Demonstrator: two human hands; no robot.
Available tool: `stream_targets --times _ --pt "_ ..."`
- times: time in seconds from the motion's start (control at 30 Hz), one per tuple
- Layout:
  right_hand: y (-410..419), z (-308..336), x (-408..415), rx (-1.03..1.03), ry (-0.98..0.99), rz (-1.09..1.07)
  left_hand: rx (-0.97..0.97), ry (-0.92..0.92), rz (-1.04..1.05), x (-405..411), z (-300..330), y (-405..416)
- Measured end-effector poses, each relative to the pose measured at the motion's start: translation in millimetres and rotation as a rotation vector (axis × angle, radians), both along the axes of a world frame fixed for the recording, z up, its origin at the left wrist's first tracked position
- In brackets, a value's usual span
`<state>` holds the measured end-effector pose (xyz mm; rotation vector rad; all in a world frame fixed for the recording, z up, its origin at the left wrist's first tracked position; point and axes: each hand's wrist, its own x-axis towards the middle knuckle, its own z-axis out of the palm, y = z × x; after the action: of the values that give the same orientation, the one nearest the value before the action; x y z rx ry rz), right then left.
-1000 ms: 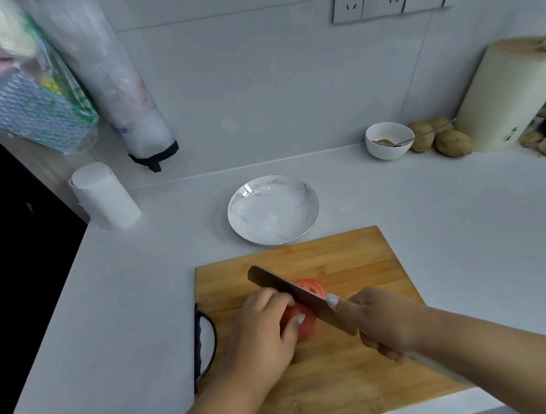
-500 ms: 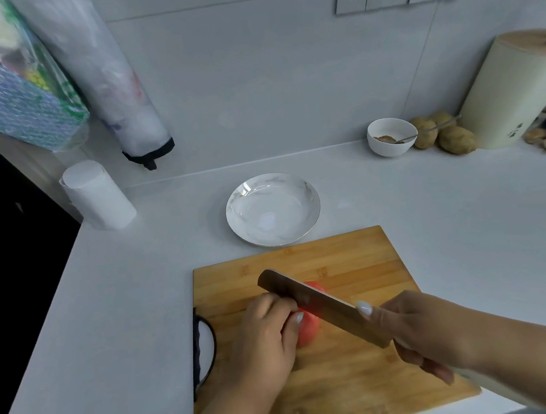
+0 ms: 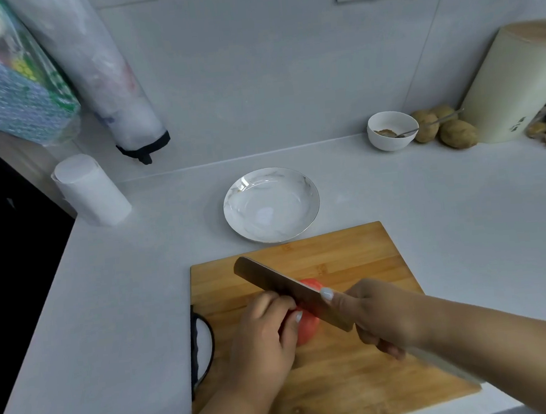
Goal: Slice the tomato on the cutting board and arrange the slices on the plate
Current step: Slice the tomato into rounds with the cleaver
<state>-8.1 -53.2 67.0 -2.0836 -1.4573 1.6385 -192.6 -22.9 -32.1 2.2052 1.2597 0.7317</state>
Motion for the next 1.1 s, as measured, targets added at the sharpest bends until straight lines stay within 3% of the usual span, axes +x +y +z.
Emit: stream_targets --times 0.27,0.67,1.1 --pt "-21 -4 28 -0.137 -0.042 0.017 0.019 -0.007 0.003 0 -1 -1" --pt "7 -44 -7 0.015 -0.099 0.050 0.059 -0.007 0.004 1 -1 -2" --pt "-12 -40 7 -0.043 -0.102 0.045 0.036 -0.075 0.023 -1 -5 -1"
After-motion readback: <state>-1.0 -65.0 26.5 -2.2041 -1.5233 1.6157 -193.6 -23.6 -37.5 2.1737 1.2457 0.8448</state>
